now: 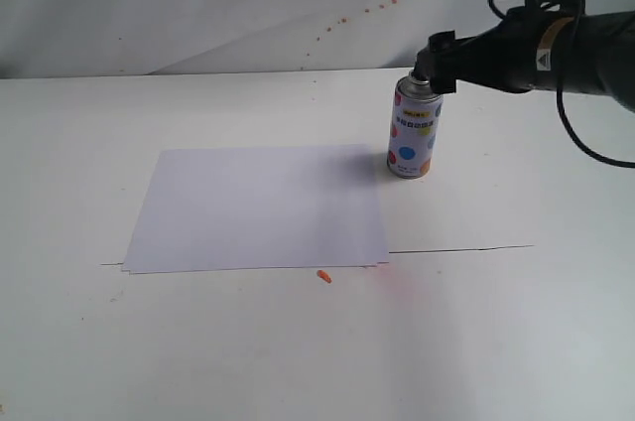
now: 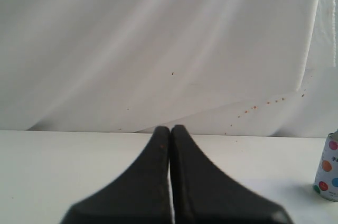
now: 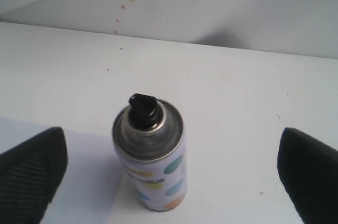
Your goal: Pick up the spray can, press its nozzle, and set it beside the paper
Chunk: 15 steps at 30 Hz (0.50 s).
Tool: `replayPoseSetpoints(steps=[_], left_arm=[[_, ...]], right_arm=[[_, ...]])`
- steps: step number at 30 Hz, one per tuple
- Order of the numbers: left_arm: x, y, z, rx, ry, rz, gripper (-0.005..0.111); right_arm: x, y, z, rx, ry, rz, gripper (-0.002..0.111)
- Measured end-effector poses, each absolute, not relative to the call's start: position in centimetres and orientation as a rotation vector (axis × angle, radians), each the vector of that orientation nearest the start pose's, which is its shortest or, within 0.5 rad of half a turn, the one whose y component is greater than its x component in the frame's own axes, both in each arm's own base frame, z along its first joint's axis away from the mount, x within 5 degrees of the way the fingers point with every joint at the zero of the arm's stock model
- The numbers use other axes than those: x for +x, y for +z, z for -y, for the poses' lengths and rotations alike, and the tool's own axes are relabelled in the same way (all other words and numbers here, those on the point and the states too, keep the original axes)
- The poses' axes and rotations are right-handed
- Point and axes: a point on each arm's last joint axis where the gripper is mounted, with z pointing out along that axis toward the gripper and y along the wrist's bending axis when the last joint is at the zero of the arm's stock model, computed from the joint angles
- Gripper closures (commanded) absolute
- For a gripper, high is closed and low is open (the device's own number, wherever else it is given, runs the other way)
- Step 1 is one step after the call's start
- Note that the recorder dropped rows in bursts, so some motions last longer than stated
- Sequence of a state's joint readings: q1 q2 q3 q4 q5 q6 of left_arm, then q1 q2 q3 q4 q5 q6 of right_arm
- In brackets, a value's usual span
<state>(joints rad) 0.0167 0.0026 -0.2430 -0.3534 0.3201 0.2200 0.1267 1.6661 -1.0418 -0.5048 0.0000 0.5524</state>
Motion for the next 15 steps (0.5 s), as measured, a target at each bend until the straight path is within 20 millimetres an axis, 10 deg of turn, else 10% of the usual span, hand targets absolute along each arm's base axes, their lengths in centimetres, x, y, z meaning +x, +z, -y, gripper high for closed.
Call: replayPoseSetpoints(steps=[12,15], left_arm=[[3.9,26.6,0.9,-0.017,-0.164,-1.547,0.107],[3.9,26.6,0.9,-0.017,-0.164,-1.547,0.107]], right_arm=[[30.2,31.1,-6.2,-0.063,0.001,-2.185,0.103],[28.0,31.8,-5.7,-0.092,-0.018,-2.288,0.108]])
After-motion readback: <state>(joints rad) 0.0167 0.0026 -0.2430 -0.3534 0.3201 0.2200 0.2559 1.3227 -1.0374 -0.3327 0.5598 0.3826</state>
